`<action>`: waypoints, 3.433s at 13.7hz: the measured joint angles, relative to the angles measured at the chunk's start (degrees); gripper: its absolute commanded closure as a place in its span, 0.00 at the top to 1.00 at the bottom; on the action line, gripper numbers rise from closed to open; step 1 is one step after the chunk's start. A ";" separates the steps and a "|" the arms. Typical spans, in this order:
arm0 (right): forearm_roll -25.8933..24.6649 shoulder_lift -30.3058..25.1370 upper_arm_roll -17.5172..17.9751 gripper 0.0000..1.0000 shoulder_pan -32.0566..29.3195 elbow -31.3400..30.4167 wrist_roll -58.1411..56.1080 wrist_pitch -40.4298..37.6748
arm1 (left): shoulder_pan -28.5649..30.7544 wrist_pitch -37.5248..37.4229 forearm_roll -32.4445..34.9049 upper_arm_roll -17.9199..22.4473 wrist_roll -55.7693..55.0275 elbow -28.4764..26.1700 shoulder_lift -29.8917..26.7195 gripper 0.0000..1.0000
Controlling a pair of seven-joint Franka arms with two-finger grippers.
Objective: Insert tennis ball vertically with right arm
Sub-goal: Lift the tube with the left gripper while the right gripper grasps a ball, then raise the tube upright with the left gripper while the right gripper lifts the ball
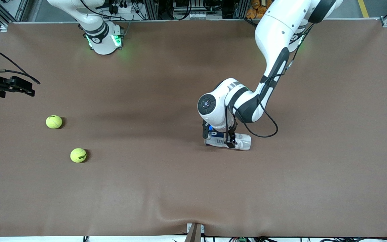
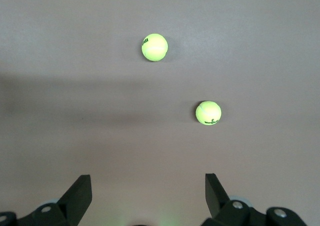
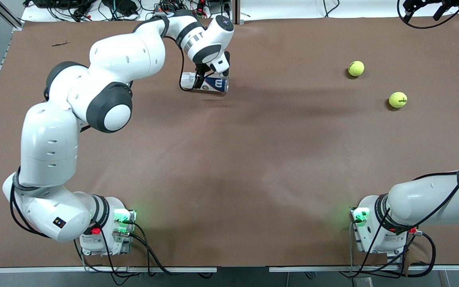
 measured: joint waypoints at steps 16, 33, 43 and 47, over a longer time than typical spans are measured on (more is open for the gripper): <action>-0.90 10.14 -1.05 1.00 -10.26 -26.16 -0.03 29.33 | -1.54 0.02 5.55 0.70 -0.85 0.09 3.11 1.00; -0.45 25.25 -1.02 0.66 -16.89 -26.11 -1.83 41.55 | -0.88 0.03 5.70 0.76 -1.38 0.08 4.36 1.00; 0.65 25.23 -0.79 0.66 -16.95 -20.34 -6.79 40.21 | -0.88 0.02 5.63 0.74 -1.44 0.12 5.09 0.72; 0.72 24.83 -0.86 0.66 -17.38 -12.03 -10.71 30.23 | -0.93 -0.08 5.63 0.68 -1.44 0.27 5.04 0.69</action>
